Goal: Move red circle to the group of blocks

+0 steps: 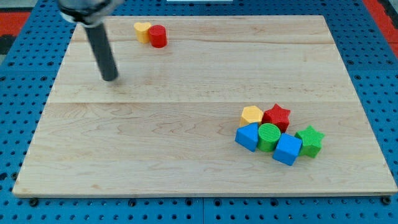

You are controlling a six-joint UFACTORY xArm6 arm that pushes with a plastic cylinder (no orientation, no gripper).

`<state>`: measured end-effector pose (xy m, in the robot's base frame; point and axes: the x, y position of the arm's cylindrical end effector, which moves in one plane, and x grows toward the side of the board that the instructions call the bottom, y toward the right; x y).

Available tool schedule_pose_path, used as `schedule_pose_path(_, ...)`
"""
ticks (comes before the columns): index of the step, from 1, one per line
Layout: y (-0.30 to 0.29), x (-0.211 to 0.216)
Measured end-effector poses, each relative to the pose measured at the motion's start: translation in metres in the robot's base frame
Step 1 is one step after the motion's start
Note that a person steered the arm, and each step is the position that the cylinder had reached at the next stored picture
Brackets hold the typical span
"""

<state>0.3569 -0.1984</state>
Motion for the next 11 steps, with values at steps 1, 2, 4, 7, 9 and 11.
schedule_pose_path(1, -0.009, -0.075)
schedule_pose_path(2, 0.006, -0.147)
schedule_pose_path(4, 0.109, -0.106)
schedule_pose_path(7, 0.18, 0.011)
schedule_pose_path(9, 0.248, 0.095)
schedule_pose_path(11, 0.248, 0.121)
